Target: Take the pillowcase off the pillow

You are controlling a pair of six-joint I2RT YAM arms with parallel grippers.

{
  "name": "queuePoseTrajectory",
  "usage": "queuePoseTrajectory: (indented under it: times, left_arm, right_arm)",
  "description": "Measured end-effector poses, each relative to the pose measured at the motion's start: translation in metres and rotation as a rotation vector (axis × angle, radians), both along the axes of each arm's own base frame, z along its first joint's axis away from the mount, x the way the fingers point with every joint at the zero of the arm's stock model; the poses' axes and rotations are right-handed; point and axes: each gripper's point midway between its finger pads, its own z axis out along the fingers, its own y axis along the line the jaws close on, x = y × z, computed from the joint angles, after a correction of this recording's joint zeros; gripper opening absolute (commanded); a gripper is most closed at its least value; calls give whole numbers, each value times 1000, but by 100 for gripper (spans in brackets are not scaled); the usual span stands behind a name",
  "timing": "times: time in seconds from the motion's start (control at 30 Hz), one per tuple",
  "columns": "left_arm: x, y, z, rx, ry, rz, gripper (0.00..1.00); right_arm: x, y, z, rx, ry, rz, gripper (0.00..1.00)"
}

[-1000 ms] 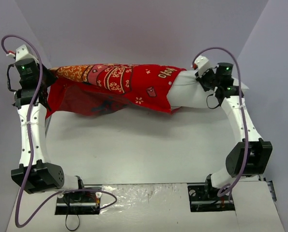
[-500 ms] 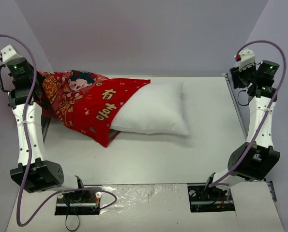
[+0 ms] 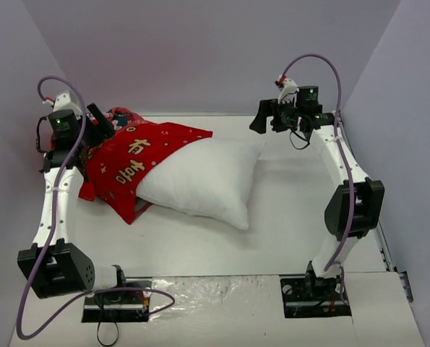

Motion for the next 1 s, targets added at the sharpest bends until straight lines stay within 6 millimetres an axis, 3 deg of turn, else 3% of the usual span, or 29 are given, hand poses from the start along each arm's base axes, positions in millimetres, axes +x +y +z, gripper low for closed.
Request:
queuePoseTrajectory:
  times: [0.13,0.23,0.37,0.43,0.47,0.6,0.63,0.67,0.7,0.73,0.8,0.9,0.97,1.0]
  left_arm:
    - [-13,-26,29,-2,-78,-98,87]
    - [-23,-44,72,14,-179,-160,95]
    - [-30,-77,133,52,-321,-250,97]
    - [-28,-96,150,70,-358,-295,97]
    - [-21,-106,149,76,-352,-319,97]
    - [27,-131,122,117,-267,-350,97]
    - [41,-133,114,128,-247,-343,97]
    - [61,-137,94,139,-200,-342,97]
    - [78,-135,72,153,-151,-326,97]
    - [96,-135,42,160,-86,-320,97]
    - [119,-130,-20,171,50,-302,97]
    - [132,-123,-100,161,237,-305,97]
    - [140,-119,-119,151,287,-306,98]
    - [146,-118,-118,144,289,-308,98]
  right_arm:
    - [12,2,-45,228,308,-244,100]
    - [-2,7,-69,342,485,-342,100]
    - [-27,19,-97,446,664,-398,100]
    - [-38,24,-110,468,731,-415,100]
    - [-43,28,-115,475,760,-422,100]
    - [-45,47,-115,502,781,-401,100]
    - [-43,51,-114,511,775,-394,96]
    - [-40,54,-116,520,774,-389,87]
    - [-37,58,-119,530,775,-381,70]
    - [-34,61,-121,543,774,-367,30]
    - [-26,68,-122,607,784,-334,2]
    - [-21,69,-129,645,790,-283,0]
    - [-18,62,-131,612,765,-238,0]
    - [-17,58,-131,576,740,-210,0]
